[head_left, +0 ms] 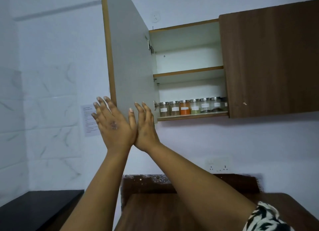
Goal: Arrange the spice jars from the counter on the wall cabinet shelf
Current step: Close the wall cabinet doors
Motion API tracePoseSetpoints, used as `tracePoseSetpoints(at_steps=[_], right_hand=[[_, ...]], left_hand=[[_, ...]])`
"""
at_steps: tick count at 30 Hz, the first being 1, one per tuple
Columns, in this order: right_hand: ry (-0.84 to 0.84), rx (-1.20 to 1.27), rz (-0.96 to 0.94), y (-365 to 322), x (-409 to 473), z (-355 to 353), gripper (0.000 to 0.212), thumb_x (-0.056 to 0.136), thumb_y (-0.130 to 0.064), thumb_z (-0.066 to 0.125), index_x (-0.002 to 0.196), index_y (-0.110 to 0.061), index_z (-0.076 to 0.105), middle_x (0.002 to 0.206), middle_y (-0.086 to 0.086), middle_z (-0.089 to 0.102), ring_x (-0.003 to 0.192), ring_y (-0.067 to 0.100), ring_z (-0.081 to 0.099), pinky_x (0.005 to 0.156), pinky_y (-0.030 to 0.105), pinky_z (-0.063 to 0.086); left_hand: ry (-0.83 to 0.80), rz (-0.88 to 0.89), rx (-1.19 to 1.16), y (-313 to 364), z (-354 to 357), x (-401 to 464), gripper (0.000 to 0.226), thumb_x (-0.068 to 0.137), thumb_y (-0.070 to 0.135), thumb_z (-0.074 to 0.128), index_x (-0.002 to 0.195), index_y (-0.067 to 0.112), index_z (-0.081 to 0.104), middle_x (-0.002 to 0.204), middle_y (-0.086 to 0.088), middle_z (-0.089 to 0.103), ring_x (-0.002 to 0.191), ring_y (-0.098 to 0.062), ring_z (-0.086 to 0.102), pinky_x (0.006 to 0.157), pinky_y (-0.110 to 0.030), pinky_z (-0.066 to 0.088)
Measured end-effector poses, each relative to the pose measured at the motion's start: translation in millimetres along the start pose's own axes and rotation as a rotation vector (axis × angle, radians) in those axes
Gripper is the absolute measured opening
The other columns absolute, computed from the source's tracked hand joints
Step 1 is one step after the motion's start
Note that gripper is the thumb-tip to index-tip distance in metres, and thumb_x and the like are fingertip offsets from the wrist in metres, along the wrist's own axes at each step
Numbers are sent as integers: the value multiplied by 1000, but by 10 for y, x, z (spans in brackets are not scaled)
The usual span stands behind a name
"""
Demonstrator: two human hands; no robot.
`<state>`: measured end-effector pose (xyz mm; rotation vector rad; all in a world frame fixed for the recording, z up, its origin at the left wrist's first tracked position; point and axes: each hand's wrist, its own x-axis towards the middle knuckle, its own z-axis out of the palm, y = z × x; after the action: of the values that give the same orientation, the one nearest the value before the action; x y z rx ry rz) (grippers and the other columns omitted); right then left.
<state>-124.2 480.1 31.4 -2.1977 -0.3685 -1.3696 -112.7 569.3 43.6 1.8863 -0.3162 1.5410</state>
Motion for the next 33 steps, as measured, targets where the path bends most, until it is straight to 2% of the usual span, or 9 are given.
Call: tracePoseSetpoints(at_steps=[2,4,6,9,13,17,20,27,33], right_hand=[[10,70,27,-27,-57,280,95,79,-26,75,153,-23,16,159,4,8,147,23,14,116,40,29],[37,77,11,-29,-105,478,93,79,-25,75,153,-19,19,157,5,15,145,22,19,115,41,33],[76,68,-35,-43,-118,546,81,84,-25,69,151,-16,24,153,6,24,141,22,27,112,43,36],[135,18,-172,-39,-98,421,65,90,-20,63,147,-10,32,143,5,39,132,22,40,108,42,39],[157,-74,-190,97,-166,33,62,92,-27,57,146,-7,34,144,7,42,131,21,43,109,38,39],[250,-211,-134,412,-370,-458,59,95,-30,46,148,-7,32,146,5,44,130,18,43,109,33,37],[305,-370,-74,737,-473,-871,54,100,-25,45,150,-13,31,148,-1,43,129,15,44,107,39,39],[367,-706,83,1679,-534,-1717,57,100,-37,32,152,-15,27,141,5,48,127,18,44,104,36,38],[145,-861,268,2819,-345,-2242,64,102,-44,21,156,-15,2,165,0,2,151,16,3,122,39,12]], left_hand=[[-102,-41,-132,-203,-10,36,72,101,45,35,154,3,10,157,-19,27,146,-36,24,118,-47,22],[-208,-102,-295,-335,41,36,64,103,42,36,154,7,19,135,-14,54,127,-31,50,101,-39,41],[-218,-112,-375,-396,95,24,50,103,42,35,143,12,42,109,-7,68,104,-28,64,84,-33,45],[-136,-105,-462,-341,143,9,41,103,42,33,124,17,58,94,-1,70,89,-25,66,75,-30,45],[-213,-107,-783,-13,198,-114,49,98,41,32,136,21,55,128,1,65,115,-16,60,94,-31,47],[-392,-104,-1172,534,448,-342,60,92,32,31,150,18,35,155,4,36,141,-6,32,116,-21,24],[-419,32,-1171,921,712,-577,58,95,33,32,152,28,24,161,6,21,145,-3,18,112,-9,11],[-483,289,-903,1694,1463,-897,55,100,43,30,153,33,23,164,5,12,149,-21,15,115,-48,25],[-604,405,-620,2360,2447,-1139,51,105,39,28,154,35,16,164,7,3,151,-23,6,117,-62,9]])
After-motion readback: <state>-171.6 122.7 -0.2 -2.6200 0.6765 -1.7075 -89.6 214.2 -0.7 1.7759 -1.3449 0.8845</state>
